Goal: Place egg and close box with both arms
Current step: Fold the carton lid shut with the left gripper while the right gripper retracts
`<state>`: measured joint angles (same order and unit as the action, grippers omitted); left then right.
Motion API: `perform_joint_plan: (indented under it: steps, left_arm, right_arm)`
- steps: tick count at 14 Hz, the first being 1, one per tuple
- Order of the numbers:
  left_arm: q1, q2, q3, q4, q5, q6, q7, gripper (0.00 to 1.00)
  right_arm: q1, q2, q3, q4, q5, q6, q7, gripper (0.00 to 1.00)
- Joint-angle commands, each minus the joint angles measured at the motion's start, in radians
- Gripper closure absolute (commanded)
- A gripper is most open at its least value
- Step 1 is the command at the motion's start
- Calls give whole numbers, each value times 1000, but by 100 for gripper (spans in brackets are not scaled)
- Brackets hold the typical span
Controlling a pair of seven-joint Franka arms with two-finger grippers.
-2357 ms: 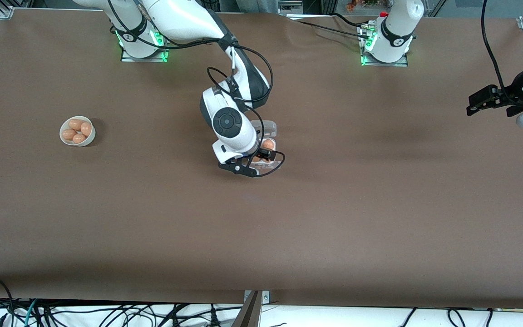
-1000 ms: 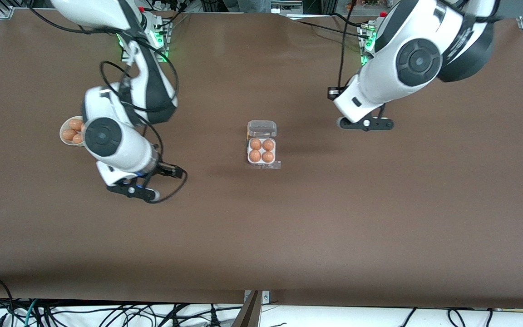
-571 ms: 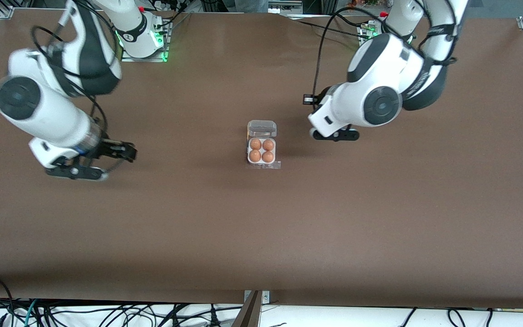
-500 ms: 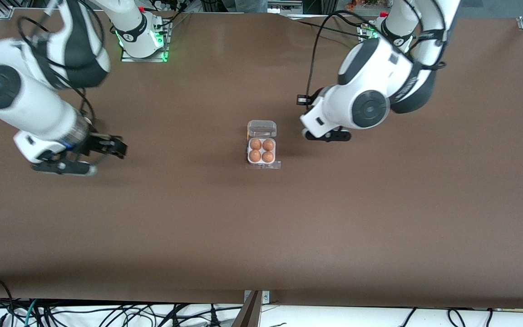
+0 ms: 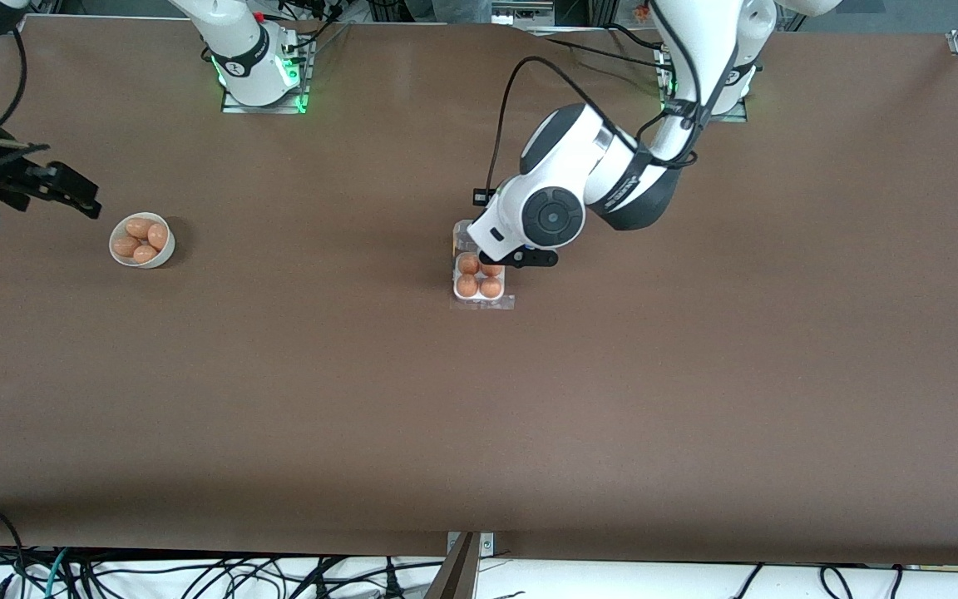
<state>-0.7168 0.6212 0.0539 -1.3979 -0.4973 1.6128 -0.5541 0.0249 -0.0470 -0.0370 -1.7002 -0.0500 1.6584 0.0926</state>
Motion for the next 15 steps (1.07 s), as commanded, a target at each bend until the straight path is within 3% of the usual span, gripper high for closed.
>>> perform_joint_plan:
  steps: [1,4,7,15]
  left_arm:
    - [-33,52,17,43,-23,4,-20,96]
    - [-42,80,17,42,-18,6,-21,96]
    - [-53,104,18,42,-17,13,-21,96]
    - [-49,126,27,43,-12,106,-20,95]
  right_arm:
    - [-37,9,31,59,2,-55,-4,0]
    - [-39,29,34,109,5,-63,4,0]
    - [-54,29,32,96,48,-49,16,0]
    - [-52,48,31,82,61,-17,4,0]
